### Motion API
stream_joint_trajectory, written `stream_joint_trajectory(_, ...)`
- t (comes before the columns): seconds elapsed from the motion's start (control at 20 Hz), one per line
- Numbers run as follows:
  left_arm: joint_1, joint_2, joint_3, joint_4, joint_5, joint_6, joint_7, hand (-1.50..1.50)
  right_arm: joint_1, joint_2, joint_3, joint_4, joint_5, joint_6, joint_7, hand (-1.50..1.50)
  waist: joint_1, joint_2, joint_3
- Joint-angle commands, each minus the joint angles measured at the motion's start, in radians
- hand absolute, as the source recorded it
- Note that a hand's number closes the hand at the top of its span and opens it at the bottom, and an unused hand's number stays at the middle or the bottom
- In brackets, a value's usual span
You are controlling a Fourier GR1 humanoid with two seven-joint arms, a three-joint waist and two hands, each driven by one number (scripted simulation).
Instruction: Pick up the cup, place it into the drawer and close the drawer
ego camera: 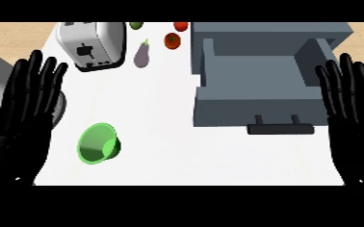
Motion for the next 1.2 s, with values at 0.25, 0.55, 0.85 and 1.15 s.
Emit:
stream_joint_trajectory(0.25, 0.192, -0.028, -0.017, -0.101, -0.04, 0.014, -0.038, -1.5, 0.011, -0.05, -0.068, -0.011, -0.091, 0.072, 0.049, -1.5, 0.015, 0.015, 0.018)
stream_joint_trajectory(0.55, 0.152, -0.089, -0.066, -0.072, 0.09, 0.104, 0.084, -1.5, -0.006, -0.004, -0.018, -0.01, -0.153, 0.069, 0.145, -1.5, 0.011, 0.016, 0.018)
stream_joint_trajectory(0.85, 0.201, -0.08, -0.057, -0.033, 0.105, 0.072, 0.024, -1.5, 0.027, 0.02, 0.009, 0.02, -0.092, 0.072, 0.078, -1.5, 0.012, 0.016, 0.017)
stream_joint_trajectory(1.15, 0.161, -0.09, -0.177, 0.011, 0.026, 0.188, 0.006, -1.5, -0.045, 0.002, -0.016, -0.048, -0.128, 0.055, 0.196, -1.5, 0.01, 0.016, 0.017)
